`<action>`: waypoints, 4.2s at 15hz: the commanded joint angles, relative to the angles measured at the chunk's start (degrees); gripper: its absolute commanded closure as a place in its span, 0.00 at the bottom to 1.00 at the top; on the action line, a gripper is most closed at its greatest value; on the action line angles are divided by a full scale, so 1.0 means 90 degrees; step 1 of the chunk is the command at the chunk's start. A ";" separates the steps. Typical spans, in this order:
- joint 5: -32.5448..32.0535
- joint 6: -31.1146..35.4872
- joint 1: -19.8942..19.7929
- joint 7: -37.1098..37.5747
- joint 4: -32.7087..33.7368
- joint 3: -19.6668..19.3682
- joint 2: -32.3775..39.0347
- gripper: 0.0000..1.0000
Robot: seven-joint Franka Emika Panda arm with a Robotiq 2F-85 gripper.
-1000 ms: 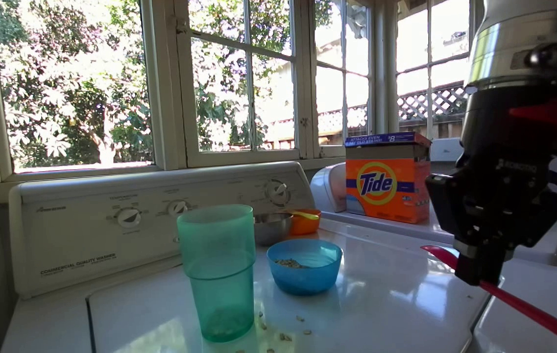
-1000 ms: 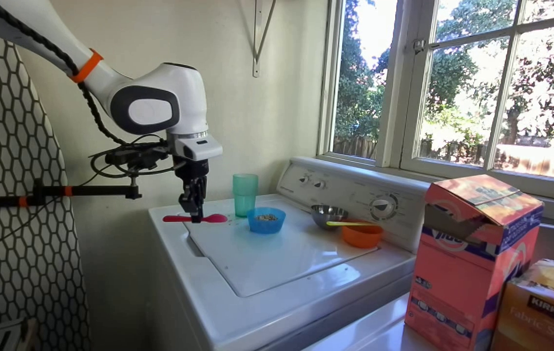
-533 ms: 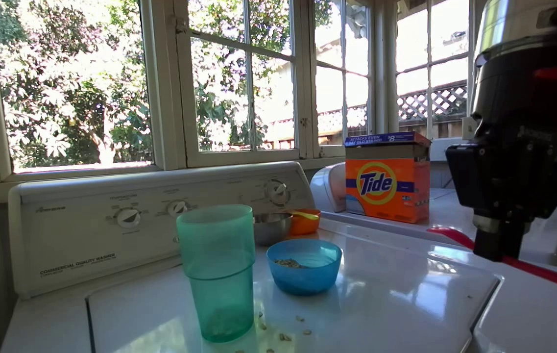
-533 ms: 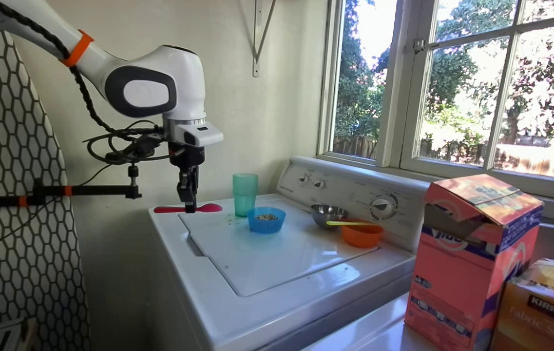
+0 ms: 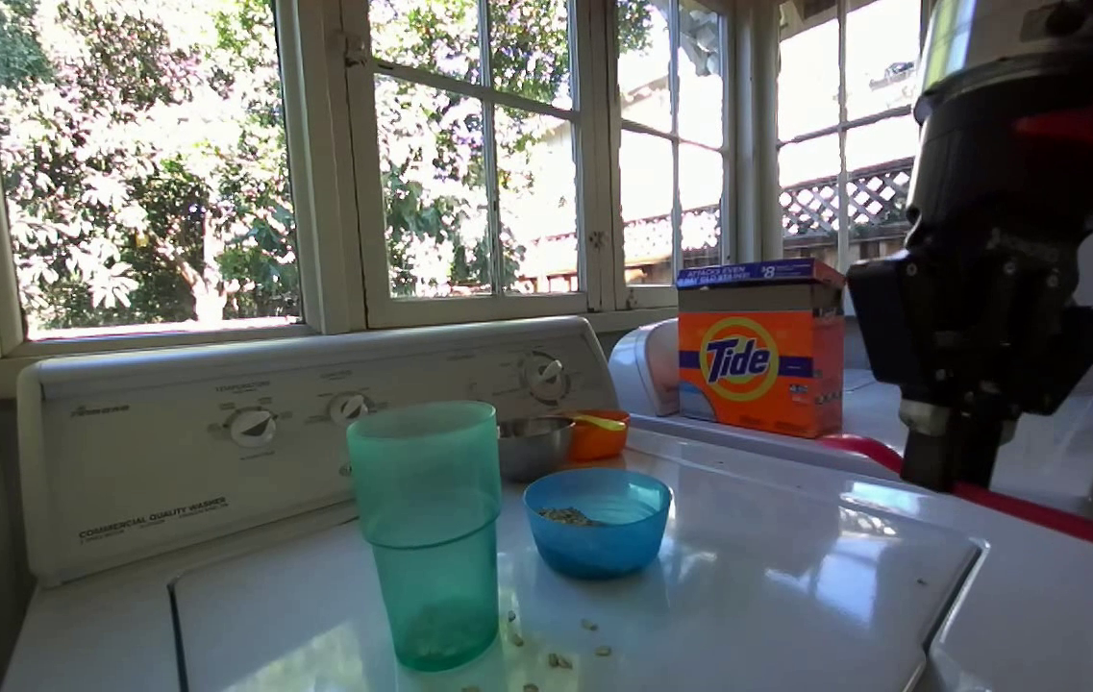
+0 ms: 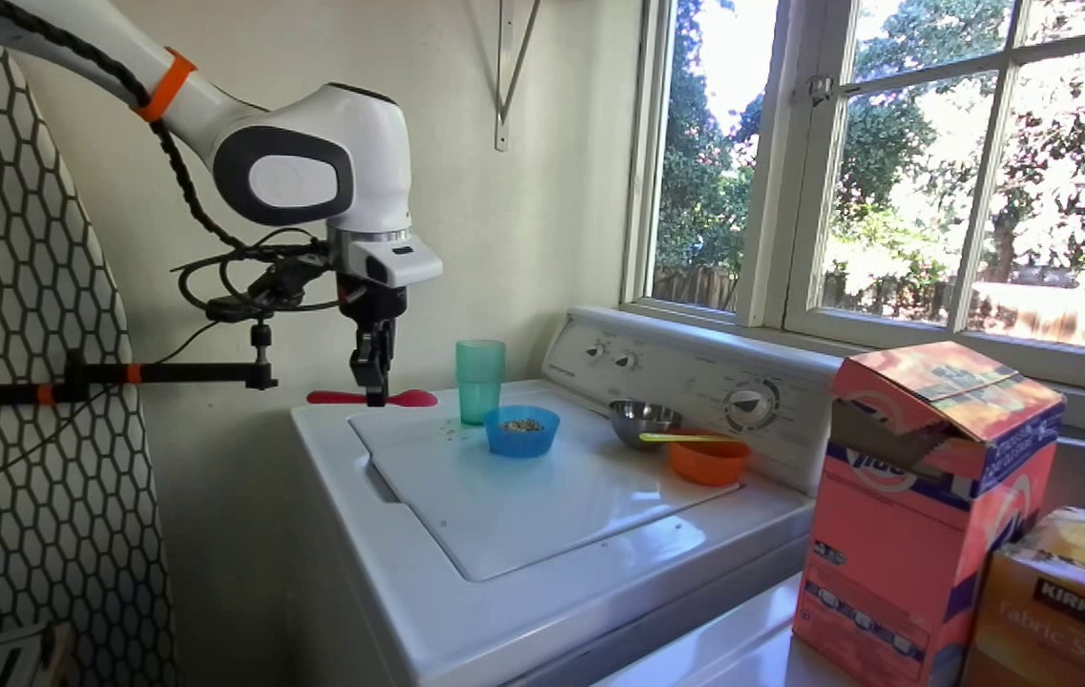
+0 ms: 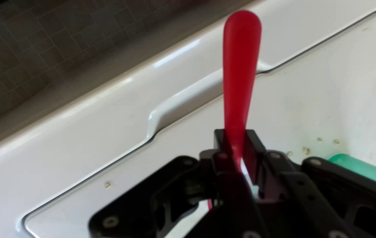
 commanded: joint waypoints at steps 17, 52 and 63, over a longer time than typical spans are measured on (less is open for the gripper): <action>0.2982 -0.3818 -0.0244 -0.0168 0.4499 -0.0493 0.2187 0.84; 0.5550 -0.6132 -0.0518 0.2119 0.7881 -0.0471 0.6566 0.96; 0.6044 -0.5436 -0.0610 0.3512 0.8246 -0.0505 0.7195 0.96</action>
